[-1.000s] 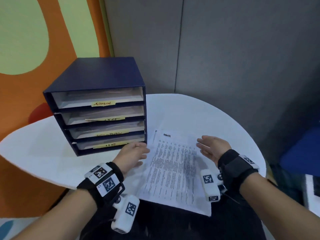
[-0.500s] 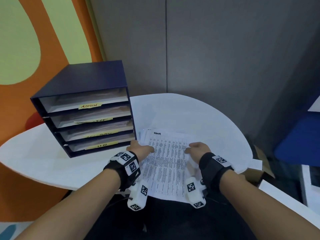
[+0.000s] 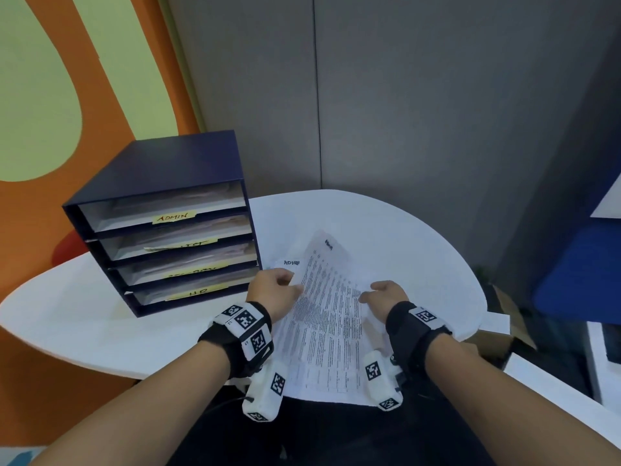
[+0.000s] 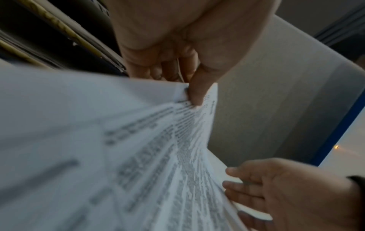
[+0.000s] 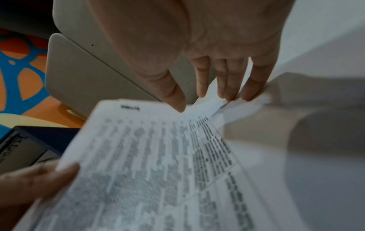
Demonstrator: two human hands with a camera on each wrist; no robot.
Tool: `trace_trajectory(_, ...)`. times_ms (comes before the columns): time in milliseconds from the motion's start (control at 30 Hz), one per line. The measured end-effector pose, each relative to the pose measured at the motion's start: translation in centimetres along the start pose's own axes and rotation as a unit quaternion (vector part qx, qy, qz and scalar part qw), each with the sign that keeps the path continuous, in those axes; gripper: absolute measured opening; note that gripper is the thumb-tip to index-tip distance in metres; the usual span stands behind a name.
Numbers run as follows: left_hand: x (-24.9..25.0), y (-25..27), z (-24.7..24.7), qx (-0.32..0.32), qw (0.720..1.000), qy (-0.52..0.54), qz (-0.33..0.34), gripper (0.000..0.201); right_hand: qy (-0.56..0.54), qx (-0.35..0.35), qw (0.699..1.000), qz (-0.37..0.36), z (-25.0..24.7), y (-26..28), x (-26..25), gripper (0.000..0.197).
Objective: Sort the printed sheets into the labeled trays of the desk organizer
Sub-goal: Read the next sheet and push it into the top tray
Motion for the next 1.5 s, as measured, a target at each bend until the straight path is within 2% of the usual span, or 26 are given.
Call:
trace_trajectory(100, 0.9, -0.2, -1.2, 0.033, 0.999, 0.033, 0.026, 0.004, -0.019, 0.01, 1.0, -0.004, -0.1, 0.1, 0.2, 0.065)
trace_trajectory(233, 2.1, -0.5, -3.1, 0.05, 0.995, 0.06, 0.067, 0.009, -0.074, -0.005, 0.997, -0.016, -0.1, 0.5, -0.4, 0.083)
trace_trajectory(300, 2.2, -0.7, -3.9, 0.058, 0.992, 0.081, 0.071, 0.011, -0.097, -0.02, 0.994, -0.036, -0.1, 0.7, -0.9, 0.072)
trace_trajectory(400, 2.4, -0.8, -4.9, 0.074, 0.987, 0.12, 0.074, 0.013, -0.114, -0.055, 0.988, -0.085, 0.2, 1.3, -1.7, 0.038)
trace_trajectory(500, 2.3, -0.8, -5.8, 0.102, 0.98, 0.158, 0.064, 0.012, -0.104, -0.047, 0.984, -0.135, 0.4, 2.3, -2.7, 0.023)
trace_trajectory(600, 1.6, -0.2, -7.0, 0.114, 0.977, 0.177, 0.036, 0.017, -0.068, -0.037, 0.978, -0.192, 0.7, 4.0, -4.0, 0.018)
trace_trajectory(733, 0.4, 1.1, -9.6, 0.096, 0.983, 0.156, 0.031, 0.018, -0.058, -0.086, 0.967, -0.233, 1.8, 6.4, -5.3, 0.025)
trace_trajectory(867, -0.4, 2.4, -12.9, 0.1, 0.978, 0.184, 0.014, 0.021, -0.075, -0.134, 0.953, -0.259, 2.5, 8.5, -6.6, 0.03)
trace_trajectory(1000, -1.2, 3.0, -16.3, 0.127, 0.969, 0.211, -0.013, 0.017, -0.109, -0.185, 0.942, -0.257, 3.5, 10.9, -8.0, 0.028)
trace_trajectory(1133, -2.6, 2.6, -20.1, 0.161, 0.975, 0.148, -0.037, 0.022, -0.14, -0.262, 0.929, -0.22, 6.7, 12.5, -8.5, 0.025)
trace_trajectory(1200, -3.5, 2.3, -21.9, 0.162, 0.967, 0.184, -0.07, 0.027, -0.126, -0.266, 0.929, -0.225, 8.7, 12.9, -8.9, 0.024)
trace_trajectory(1300, -4.7, 1.5, -24.4, 0.177, 0.969, 0.157, -0.067, 0.039, -0.112, -0.266, 0.929, -0.231, 11.2, 13.5, -10.2, 0.023)
trace_trajectory(1367, -4.7, 1.6, -26.1, 0.211, 0.953, 0.199, -0.092, 0.039, -0.11, -0.26, 0.932, -0.228, 12.5, 13.8, -11.5, 0.022)
trace_trajectory(1400, -4.5, 1.7, -26.7, 0.209, 0.951, 0.209, -0.089, 0.036, -0.112, -0.259, 0.932, -0.228, 13.1, 13.8, -12.2, 0.021)
trace_trajectory(1467, -4.0, 2.0, -27.3, 0.164, 0.967, 0.183, -0.071, 0.024, -0.105, -0.259, 0.933, -0.227, 13.9, 13.8, -13.8, 0.02)
trace_trajectory(1500, -3.8, 2.5, -27.1, 0.146, 0.957, 0.226, -0.106, 0.027, -0.103, -0.255, 0.934, -0.228, 14.2, 13.6, -14.6, 0.02)
Point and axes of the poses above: each hand's wrist, its own y-axis away from the middle knuckle, its own z-axis out of the palm, x = y × z, the point moved 4 cm from there along -y, towards the middle knuckle, and after that the axes turned 11 degrees about z, right-handed, at the moved point
